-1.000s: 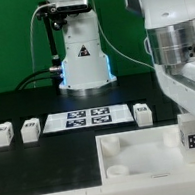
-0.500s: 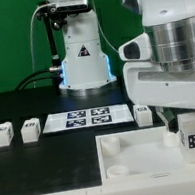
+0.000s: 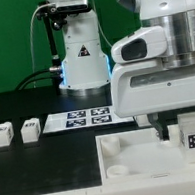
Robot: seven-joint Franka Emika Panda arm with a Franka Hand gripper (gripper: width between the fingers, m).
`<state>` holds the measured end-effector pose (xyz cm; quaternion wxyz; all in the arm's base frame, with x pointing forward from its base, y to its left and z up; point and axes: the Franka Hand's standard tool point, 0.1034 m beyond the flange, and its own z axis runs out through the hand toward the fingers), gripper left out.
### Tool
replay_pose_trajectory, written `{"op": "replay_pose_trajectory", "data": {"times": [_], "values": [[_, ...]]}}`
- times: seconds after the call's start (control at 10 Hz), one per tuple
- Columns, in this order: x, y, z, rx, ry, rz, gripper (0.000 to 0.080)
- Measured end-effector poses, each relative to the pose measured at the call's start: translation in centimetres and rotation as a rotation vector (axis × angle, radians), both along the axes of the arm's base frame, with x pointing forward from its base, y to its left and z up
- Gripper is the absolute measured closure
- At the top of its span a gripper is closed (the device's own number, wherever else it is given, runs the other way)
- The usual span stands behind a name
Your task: Assemble one leg
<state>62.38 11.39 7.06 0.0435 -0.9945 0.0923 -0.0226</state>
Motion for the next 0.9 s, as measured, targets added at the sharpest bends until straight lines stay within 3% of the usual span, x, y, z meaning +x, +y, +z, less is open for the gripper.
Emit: {"op": "replay_pose_trajectory", "data": {"times": [0.2,0.3,0.4,0.6,0.8,0.9], "values": [[-0.01,-0.02,-0.04,0.001,0.002,-0.02,0.0384],[-0.02,-0.01,-0.05,0.003,0.005,-0.047,0.0384],[-0.01,-0.12,-0.06,0.008,0.014,-0.16,0.0509],[-0.03,-0.23,-0.12,0.019,0.033,-0.367,0.0509],[0.21,-0.5,-0.18,0.043,0.066,-0.799,0.0509],[0.38,-0.7,-0.22,0.081,0.084,-0.998,0.0509]]}}
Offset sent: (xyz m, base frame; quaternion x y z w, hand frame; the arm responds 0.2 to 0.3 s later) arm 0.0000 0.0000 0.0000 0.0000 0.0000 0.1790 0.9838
